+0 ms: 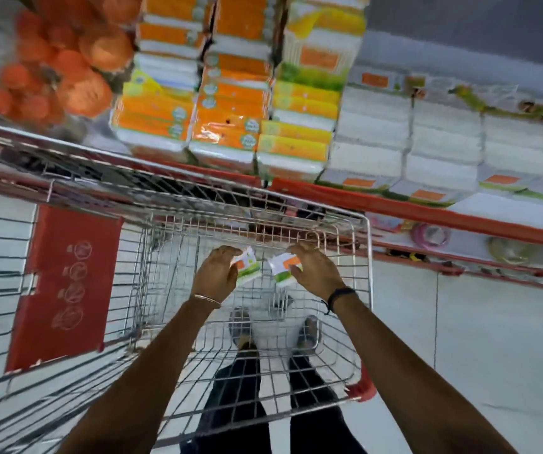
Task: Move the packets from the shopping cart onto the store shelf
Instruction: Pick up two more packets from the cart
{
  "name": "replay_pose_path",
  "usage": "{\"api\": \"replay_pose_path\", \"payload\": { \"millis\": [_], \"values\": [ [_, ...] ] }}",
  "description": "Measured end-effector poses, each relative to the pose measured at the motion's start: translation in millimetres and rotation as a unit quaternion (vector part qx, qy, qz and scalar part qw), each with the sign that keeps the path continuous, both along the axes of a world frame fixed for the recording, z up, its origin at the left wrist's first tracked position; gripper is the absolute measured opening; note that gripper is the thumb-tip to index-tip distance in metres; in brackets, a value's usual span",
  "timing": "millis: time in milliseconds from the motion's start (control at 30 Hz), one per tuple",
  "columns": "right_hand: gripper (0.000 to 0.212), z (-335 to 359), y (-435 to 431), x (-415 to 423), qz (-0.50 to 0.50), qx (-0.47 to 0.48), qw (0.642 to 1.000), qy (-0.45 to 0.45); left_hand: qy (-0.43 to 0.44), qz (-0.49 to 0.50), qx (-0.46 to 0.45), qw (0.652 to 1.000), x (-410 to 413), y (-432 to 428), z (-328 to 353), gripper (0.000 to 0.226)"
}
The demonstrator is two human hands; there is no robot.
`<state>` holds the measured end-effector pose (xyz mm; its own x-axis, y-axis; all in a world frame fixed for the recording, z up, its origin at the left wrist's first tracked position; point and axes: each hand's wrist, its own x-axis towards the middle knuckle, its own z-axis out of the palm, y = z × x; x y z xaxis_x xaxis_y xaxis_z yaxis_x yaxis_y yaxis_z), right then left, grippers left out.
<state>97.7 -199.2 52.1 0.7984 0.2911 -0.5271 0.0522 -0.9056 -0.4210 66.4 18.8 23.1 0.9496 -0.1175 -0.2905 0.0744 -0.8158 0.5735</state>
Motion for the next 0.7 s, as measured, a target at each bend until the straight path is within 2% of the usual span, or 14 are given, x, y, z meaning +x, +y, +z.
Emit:
{"api": "replay_pose_path", "payload": {
  "millis": [133,300,400,533,600,700],
  "values": [
    [0.066,-51,9,7,0.073,-0.07,0.993,0.059,0.114,-0.01,0.072,0.991,4,14,-51,0.065],
    [0.074,-92,9,13,0.137,-0.163,0.976,0.037,0.188,-0.051,0.122,0.973,10,13,-81,0.089],
    [0.07,-102,9,15,0.15,-0.175,0.973,0.015,0.191,-0.058,0.14,0.97,13,12,-88,0.082],
    [0.064,-107,8,12,0.129,-0.137,0.981,-0.051,0.211,-0.025,0.158,0.964,19,13,-88,0.073],
    [0.06,-102,10,8,0.128,-0.12,0.982,-0.064,0.226,-0.024,0.146,0.963,18,13,-86,0.073],
    [0.058,-99,12,-1,0.147,-0.126,0.975,-0.107,0.237,-0.034,0.102,0.965,13,11,-81,0.059]
  ]
}}
